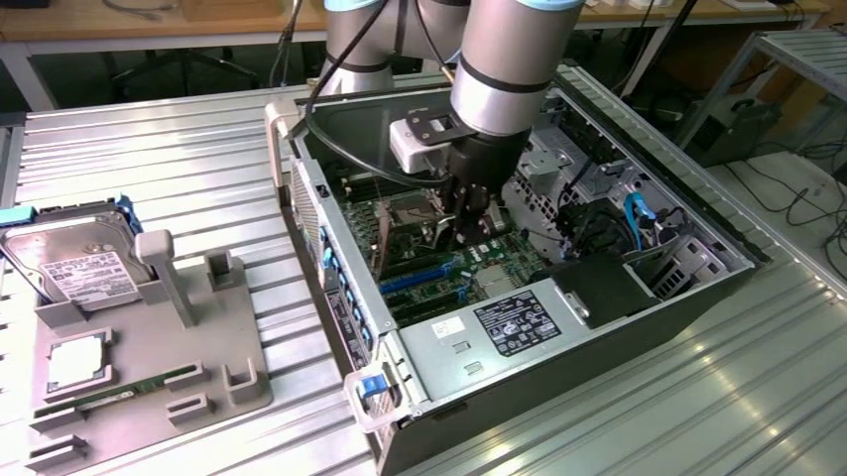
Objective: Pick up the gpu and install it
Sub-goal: 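Insert the gpu into the slot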
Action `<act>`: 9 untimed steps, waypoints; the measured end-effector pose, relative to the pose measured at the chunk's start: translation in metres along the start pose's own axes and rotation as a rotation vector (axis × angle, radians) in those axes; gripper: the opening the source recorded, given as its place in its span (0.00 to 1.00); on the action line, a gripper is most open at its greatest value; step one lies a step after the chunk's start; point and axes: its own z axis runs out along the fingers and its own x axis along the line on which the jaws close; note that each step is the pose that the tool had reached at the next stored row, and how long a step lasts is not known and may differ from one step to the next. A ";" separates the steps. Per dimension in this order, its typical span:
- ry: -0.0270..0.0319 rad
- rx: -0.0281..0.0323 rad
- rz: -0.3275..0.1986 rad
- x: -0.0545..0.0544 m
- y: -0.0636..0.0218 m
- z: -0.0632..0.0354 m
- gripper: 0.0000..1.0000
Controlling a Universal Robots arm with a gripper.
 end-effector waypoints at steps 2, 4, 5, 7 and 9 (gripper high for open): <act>-0.0004 0.0001 0.000 0.000 0.0017 0.0004 0.28; -0.0012 0.0001 -0.001 0.000 0.0034 0.0012 0.28; -0.0012 0.0000 -0.001 0.000 0.0034 0.0012 0.28; -0.0012 0.0000 -0.001 0.000 0.0034 0.0013 0.28; -0.0013 0.0000 0.000 0.000 0.0035 0.0013 0.28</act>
